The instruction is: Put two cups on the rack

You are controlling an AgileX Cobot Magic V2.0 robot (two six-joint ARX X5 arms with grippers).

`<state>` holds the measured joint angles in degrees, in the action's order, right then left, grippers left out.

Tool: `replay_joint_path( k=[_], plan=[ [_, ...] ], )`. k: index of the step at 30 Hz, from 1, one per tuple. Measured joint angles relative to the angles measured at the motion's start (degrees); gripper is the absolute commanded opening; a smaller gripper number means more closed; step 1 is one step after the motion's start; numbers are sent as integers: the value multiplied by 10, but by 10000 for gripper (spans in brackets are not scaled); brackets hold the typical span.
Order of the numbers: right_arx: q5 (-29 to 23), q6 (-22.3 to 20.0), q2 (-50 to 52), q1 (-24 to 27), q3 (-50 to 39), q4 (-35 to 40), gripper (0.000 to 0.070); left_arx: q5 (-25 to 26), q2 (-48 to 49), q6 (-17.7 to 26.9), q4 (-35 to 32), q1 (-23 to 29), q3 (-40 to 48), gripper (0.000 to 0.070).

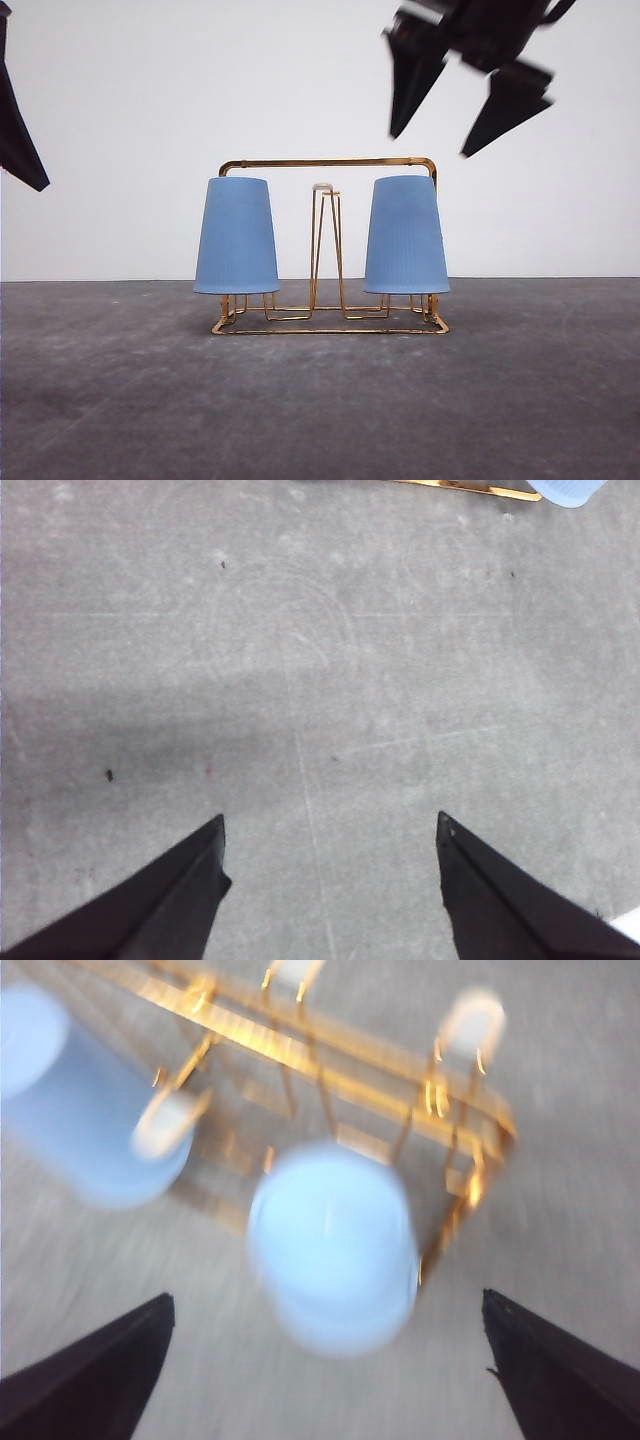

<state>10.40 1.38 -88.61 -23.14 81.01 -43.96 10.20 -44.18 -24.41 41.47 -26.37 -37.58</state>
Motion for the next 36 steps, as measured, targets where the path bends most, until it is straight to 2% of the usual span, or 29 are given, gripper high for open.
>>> replay_joint_path(
  k=[4, 7, 15, 19, 21, 27, 30, 33, 34, 35, 36],
  plan=[
    [1, -16, 19, 0, -4, -95, 591, 0, 0, 4, 0, 0, 0, 384],
    [0, -23, 49, 0, -38, -109, 544, 0, 0, 6, 0, 0, 0, 384],
    [1, -26, 237, 3, -233, 7, 537, 0, 0, 8, -1, 0, 0, 384],
    [6, -6, 336, 3, -355, 72, 537, 0, 0, 16, -5, 0, 0, 384],
    [13, 13, 382, 3, -404, 102, 537, 0, 0, 33, -13, 0, 0, 384],
    [15, 83, 505, 3, -534, 199, 537, 0, 0, 135, -68, 0, 0, 384],
    [15, 98, 529, 3, -561, 210, 538, 0, 0, 167, -95, 0, 0, 390],
    [15, 105, 533, 3, -561, 212, 538, 0, 0, 179, -103, 0, 0, 391],
    [15, 105, 534, 3, -561, 212, 534, 0, 0, 181, -102, 0, 0, 373],
    [15, 106, 534, 3, -561, 212, 489, 0, 0, 183, -102, 0, 0, 295],
    [15, 107, 534, 3, -561, 211, 411, 0, 0, 185, -102, 0, 0, 166]
  ],
)
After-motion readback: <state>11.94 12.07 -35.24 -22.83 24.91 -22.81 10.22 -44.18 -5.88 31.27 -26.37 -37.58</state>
